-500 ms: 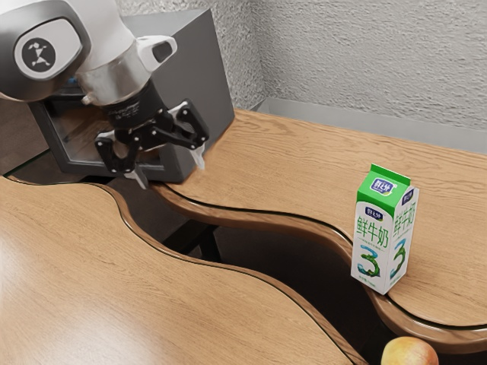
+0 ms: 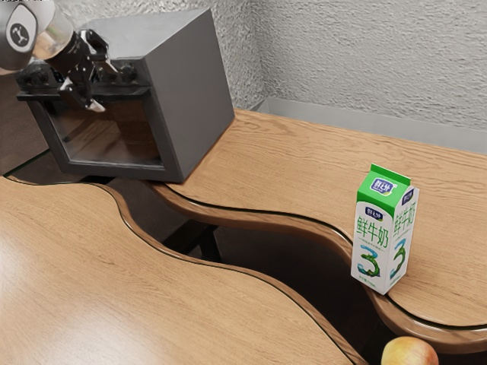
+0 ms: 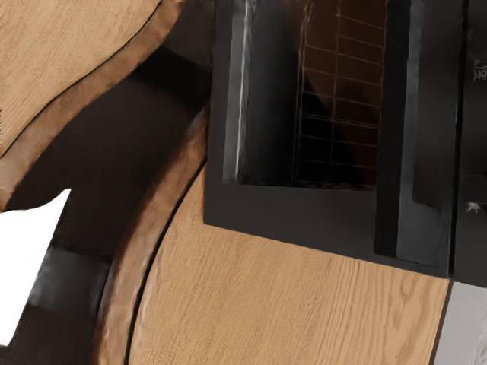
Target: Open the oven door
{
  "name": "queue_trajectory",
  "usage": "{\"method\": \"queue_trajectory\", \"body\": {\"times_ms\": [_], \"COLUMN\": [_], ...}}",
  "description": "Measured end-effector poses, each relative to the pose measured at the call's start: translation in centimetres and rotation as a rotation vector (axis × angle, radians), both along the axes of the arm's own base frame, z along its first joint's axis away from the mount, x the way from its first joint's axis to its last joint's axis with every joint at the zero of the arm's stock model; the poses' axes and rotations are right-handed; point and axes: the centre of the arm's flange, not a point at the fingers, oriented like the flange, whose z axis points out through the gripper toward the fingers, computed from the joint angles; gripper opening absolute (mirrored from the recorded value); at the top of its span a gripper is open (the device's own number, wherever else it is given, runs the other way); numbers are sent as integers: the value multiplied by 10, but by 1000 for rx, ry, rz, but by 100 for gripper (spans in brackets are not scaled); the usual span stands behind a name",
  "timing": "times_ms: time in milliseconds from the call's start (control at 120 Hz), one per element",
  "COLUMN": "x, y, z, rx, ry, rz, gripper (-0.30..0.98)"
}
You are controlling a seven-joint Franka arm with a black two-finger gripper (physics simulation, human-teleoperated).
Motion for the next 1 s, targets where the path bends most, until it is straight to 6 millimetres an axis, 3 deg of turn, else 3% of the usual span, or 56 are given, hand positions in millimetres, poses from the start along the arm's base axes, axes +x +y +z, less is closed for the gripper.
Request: {"method": "queue_trajectory", "body": {"times_ms": [100, 283, 475, 1000], "x": [2, 26, 18, 41], "y": [17, 51, 88, 107], "z": [-5, -18, -31, -72], "rx": [22, 61, 83, 54], "ry": [-17, -93, -109, -136], "rz": [32, 75, 154, 182], "gripper": [69, 69, 69, 68]}}
